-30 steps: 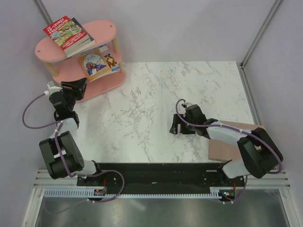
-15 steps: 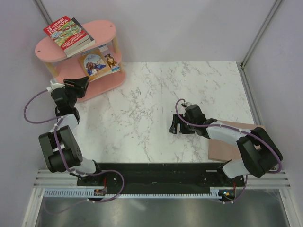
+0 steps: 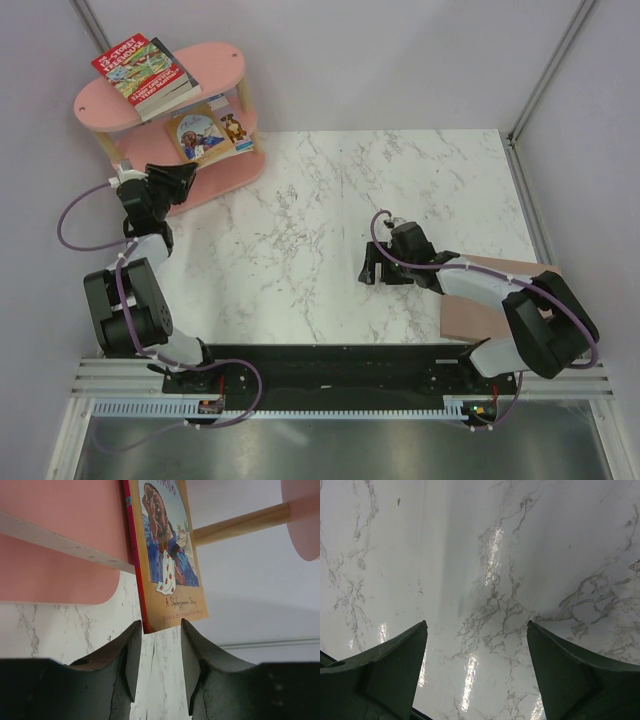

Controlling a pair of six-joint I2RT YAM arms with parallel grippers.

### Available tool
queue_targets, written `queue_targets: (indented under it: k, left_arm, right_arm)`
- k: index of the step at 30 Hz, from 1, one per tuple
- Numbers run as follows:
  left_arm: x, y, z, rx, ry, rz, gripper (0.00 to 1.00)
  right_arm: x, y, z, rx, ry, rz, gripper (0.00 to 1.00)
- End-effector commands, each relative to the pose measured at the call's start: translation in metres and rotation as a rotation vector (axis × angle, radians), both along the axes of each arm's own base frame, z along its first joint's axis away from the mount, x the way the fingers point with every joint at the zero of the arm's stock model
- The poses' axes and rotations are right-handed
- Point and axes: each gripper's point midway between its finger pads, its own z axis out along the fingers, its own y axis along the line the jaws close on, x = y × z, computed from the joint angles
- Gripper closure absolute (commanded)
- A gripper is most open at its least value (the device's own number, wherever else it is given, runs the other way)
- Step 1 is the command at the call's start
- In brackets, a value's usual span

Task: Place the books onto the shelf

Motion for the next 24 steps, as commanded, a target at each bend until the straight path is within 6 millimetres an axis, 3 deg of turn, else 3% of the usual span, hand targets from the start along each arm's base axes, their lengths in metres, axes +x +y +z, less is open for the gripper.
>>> queue_targets:
  k: [1,6,9,12,13,14,24]
  left_arm:
    - [0.003,0.009,0.028,0.103,-0.055,0.039,0.56]
    - [0.006,0.010,0.026,0.099,-0.047,0.035,0.59]
    - [0.009,0.010,0.027,0.103,-0.049,0.032,0.66]
    - [0.010,0.011,0.028,0.114,-0.054,0.033,0.83]
    - [0.009,0.010,0.029,0.115,-0.057,0.035,0.95]
    - [0.008,0.011,0.030,0.116,-0.059,0.041,0.98]
    - [0.008,0.000,0.052,0.110,-0.126,0.005,0.98]
  right_arm:
    - [0.005,-0.008,0.016,-0.037,-0.035,-0.030,0.12]
    - [0.016,-0.018,0.038,-0.093,-0.102,-0.047,0.12]
    - [0.025,-0.022,0.053,-0.119,-0.146,-0.061,0.11]
    - [0.030,-0.021,0.062,-0.122,-0.161,-0.061,0.11]
    - [0.031,-0.021,0.063,-0.123,-0.161,-0.061,0.11]
    - [0.031,-0.020,0.062,-0.122,-0.159,-0.060,0.11]
    - [0.025,-0.020,0.051,-0.120,-0.127,-0.059,0.11]
